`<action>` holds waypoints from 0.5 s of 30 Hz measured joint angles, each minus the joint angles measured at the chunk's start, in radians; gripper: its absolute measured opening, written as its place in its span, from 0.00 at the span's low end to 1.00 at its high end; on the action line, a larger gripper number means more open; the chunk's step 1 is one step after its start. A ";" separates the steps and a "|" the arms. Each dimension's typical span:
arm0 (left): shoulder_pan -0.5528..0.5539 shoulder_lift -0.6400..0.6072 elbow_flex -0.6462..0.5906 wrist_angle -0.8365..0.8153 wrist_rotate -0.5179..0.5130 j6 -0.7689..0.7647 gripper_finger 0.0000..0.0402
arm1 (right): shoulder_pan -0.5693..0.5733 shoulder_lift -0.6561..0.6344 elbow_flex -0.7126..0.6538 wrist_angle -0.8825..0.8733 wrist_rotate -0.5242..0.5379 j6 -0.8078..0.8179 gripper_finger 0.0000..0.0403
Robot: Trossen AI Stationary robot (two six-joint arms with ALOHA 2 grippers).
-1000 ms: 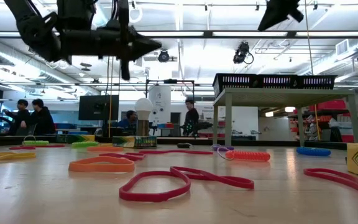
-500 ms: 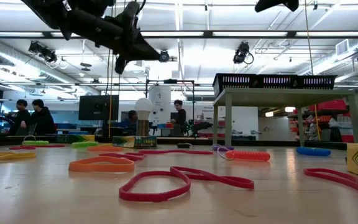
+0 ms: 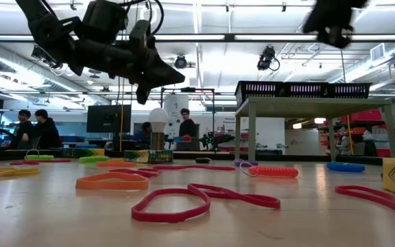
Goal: Pick & Place Office Desk Supplies
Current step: Put the crayon box into the left basket on the shelf
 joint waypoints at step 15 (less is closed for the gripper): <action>-0.029 0.041 0.000 0.001 -0.017 -0.002 0.02 | 0.263 0.137 -0.203 0.131 -0.107 0.405 0.35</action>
